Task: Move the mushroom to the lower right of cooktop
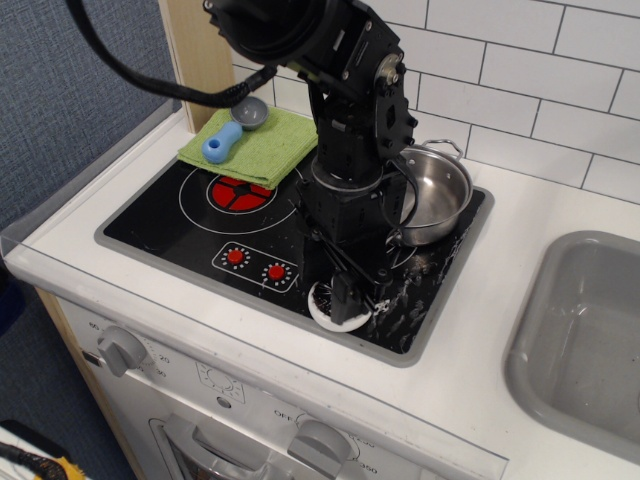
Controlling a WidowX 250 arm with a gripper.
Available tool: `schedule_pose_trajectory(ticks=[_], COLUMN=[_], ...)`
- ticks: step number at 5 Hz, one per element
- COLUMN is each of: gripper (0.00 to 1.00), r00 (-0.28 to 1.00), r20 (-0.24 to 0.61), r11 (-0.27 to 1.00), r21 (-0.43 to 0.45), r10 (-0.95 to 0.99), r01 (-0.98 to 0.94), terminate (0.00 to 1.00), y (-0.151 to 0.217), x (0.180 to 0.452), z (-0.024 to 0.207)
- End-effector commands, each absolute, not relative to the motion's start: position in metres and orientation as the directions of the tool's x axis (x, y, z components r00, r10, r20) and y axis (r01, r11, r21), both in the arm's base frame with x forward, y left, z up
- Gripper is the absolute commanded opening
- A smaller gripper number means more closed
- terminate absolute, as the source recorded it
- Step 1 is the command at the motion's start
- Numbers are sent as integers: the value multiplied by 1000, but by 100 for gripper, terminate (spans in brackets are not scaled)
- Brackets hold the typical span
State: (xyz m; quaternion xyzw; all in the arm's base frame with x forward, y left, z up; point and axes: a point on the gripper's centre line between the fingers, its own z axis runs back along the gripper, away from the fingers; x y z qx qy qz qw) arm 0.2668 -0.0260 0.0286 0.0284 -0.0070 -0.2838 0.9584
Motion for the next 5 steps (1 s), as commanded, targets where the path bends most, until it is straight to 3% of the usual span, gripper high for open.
schedule_pose_trajectory(ticks=[1, 2, 3, 4, 5], gripper=[100, 100, 100, 100, 100], r00=[886, 913, 941, 941, 941], r20=[162, 163, 119, 119, 119], r11=[900, 927, 947, 947, 947], r21=[52, 27, 96, 96, 96], r10=[-435, -373, -317, -317, -317], r01=[433, 374, 307, 307, 307], terminate=[0, 0, 0, 0, 100], y=[-12, -9, -11, -11, -11], x=[262, 260, 260, 260, 260], z=[87, 88, 77, 77, 77])
